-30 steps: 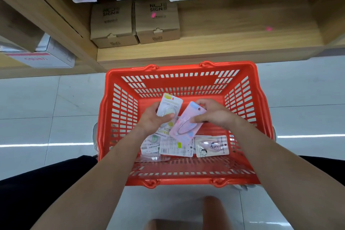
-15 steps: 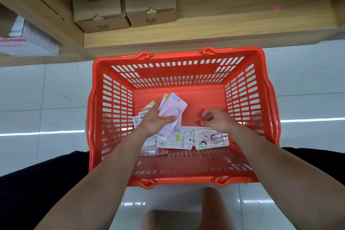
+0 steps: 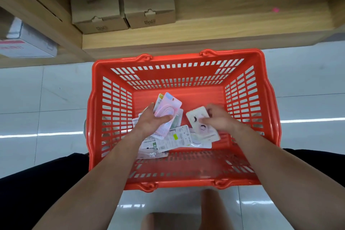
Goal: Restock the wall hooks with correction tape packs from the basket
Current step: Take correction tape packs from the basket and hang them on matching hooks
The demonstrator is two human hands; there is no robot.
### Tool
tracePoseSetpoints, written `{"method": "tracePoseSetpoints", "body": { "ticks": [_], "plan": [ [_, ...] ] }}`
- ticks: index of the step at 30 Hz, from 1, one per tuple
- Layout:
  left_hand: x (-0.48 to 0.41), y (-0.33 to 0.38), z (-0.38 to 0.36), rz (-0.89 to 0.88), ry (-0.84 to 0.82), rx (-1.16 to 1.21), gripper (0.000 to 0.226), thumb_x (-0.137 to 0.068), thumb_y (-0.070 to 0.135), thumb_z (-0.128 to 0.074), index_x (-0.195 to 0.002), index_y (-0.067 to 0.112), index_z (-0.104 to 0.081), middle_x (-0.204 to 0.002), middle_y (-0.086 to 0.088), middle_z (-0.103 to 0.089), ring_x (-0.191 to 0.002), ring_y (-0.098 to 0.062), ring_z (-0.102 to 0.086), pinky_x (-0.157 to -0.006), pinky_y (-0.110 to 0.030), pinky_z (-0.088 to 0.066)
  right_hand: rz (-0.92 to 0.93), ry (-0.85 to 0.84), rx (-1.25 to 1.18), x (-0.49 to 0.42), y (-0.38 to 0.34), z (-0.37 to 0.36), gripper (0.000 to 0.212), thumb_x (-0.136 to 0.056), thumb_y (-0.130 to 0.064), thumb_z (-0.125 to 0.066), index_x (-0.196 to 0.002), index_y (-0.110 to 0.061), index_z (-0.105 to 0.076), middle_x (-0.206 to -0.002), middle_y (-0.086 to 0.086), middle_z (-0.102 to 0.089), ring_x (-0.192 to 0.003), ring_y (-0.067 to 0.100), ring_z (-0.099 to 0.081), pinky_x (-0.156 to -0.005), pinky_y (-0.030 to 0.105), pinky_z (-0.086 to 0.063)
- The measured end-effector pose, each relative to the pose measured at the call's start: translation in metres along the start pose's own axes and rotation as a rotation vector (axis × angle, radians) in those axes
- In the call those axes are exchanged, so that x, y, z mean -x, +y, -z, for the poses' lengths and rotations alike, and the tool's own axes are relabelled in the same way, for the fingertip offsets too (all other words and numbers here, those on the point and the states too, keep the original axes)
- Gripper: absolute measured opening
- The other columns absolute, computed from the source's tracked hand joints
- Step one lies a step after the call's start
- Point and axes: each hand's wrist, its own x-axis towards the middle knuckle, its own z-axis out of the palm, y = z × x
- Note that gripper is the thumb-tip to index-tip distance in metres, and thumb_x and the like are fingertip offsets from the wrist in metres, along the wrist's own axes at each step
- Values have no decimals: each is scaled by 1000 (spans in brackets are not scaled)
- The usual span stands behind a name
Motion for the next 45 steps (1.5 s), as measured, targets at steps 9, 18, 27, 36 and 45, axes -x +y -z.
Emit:
{"method": "tracePoseSetpoints", "body": {
  "ticks": [9, 18, 27, 36, 45],
  "plan": [
    [39, 57, 32, -130, 96, 18, 49, -80, 37, -86, -121, 21, -65, -102, 7, -72, -90, -8, -69, -66, -11, -51, 154, 34, -453, 58, -99, 42, 37, -88, 4, -69, -117, -18, -61, -103, 3, -71, -90, 19, -70, -60, 30, -60],
    [109, 121, 75, -250, 290, 197, 74, -68, 57, -89, -125, 17, -65, -116, 1, -73, -107, -20, -70, -84, -31, -54, 343, 112, -938, 125, -150, 56, 44, -90, 13, -64, -112, -24, -53, -114, 8, -70, -99, 26, -72, -73, 41, -62],
    [170, 178, 112, -343, 384, 306, 68, -66, 46, -91, -122, 16, -65, -109, -4, -77, -94, -25, -75, -87, -43, -60, 434, 120, -345, 167, -207, 51, 47, -74, -6, -90, -112, -17, -64, -111, 2, -75, -97, 15, -72, -76, 24, -59],
    [197, 198, 213, -422, 478, 196, 48, -82, 33, -85, -121, 15, -64, -105, -2, -74, -86, -17, -72, -64, -26, -53, 525, 256, -357, 134, -312, 53, 26, -97, -19, -70, -118, -22, -55, -117, -2, -72, -97, 15, -72, -81, 37, -62],
    [172, 178, 246, -409, 465, 367, 60, -73, 42, -90, -123, 20, -64, -112, -3, -75, -98, -25, -75, -88, -48, -62, 519, 364, -350, 62, -384, 43, 22, -100, -19, -64, -116, -30, -53, -114, -4, -69, -98, 17, -71, -81, 42, -64]
  ]
}}
